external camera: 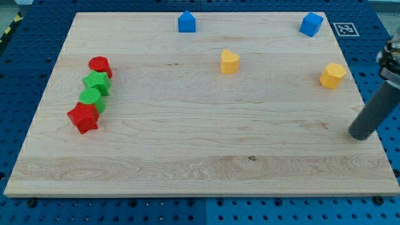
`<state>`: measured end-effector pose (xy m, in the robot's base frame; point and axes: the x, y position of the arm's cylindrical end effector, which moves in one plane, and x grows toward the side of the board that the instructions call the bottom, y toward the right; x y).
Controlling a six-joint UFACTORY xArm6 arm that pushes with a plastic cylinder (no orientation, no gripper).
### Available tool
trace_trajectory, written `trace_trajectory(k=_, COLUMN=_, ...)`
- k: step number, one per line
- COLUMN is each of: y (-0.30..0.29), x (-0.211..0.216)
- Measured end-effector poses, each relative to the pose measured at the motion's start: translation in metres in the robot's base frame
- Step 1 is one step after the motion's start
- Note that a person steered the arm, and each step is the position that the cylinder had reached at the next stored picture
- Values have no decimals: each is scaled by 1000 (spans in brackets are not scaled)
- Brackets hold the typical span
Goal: Push the yellow hexagon towards center
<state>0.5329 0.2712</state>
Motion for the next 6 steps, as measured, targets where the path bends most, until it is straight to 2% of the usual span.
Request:
trace_trajectory(k=2, y=55, x=16)
trace_trajectory(k=3, y=62, x=11)
trace_trajectory(k=4, y=65, x=-28)
trace_trajectory(k=6, y=66, x=-43)
